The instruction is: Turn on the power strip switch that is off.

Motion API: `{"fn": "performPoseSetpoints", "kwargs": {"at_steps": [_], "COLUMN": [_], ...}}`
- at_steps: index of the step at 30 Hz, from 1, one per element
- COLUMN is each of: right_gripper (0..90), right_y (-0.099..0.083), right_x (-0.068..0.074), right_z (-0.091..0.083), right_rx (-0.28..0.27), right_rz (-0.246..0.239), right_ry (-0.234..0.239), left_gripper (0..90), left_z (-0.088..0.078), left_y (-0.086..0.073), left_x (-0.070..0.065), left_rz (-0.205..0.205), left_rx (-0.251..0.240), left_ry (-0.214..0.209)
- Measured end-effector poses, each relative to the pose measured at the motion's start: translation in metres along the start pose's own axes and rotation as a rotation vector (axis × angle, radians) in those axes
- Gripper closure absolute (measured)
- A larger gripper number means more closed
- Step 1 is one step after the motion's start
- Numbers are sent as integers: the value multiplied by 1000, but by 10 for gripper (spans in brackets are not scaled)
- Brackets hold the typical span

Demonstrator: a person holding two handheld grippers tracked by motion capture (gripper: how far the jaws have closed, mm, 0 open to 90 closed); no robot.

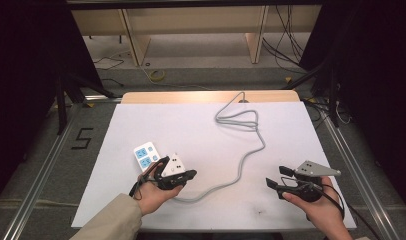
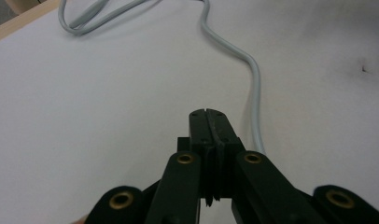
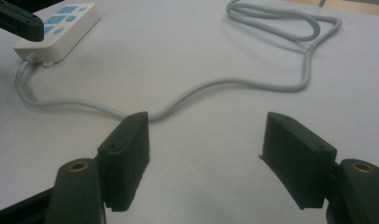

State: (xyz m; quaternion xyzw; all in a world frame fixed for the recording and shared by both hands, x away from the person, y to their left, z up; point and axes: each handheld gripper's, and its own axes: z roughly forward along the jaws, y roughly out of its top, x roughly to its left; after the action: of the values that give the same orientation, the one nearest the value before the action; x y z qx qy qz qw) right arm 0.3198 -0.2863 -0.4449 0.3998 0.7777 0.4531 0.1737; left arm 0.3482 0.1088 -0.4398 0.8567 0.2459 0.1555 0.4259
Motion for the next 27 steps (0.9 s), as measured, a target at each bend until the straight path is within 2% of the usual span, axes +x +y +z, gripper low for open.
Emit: {"fn": "performPoseSetpoints", "kwargs": {"at_steps": [4,11,27], "right_gripper": [324,324,323], "right_y": [0,0,-1], "right_x": [0,0,1], "right_z": [0,0,1], "right_rx": [3,8,20], "right_rz": [-1,-4,-10], "right_ry": [0,2,10], "left_gripper": [896,897,897], "left_z": [-2,-6,-11], "left_y": [1,2,1], "left_x": [1,7,18], "left_rz": [-13,-74,-103], "left_rx": [5,38,58], "left_ry": [12,41,109]}}
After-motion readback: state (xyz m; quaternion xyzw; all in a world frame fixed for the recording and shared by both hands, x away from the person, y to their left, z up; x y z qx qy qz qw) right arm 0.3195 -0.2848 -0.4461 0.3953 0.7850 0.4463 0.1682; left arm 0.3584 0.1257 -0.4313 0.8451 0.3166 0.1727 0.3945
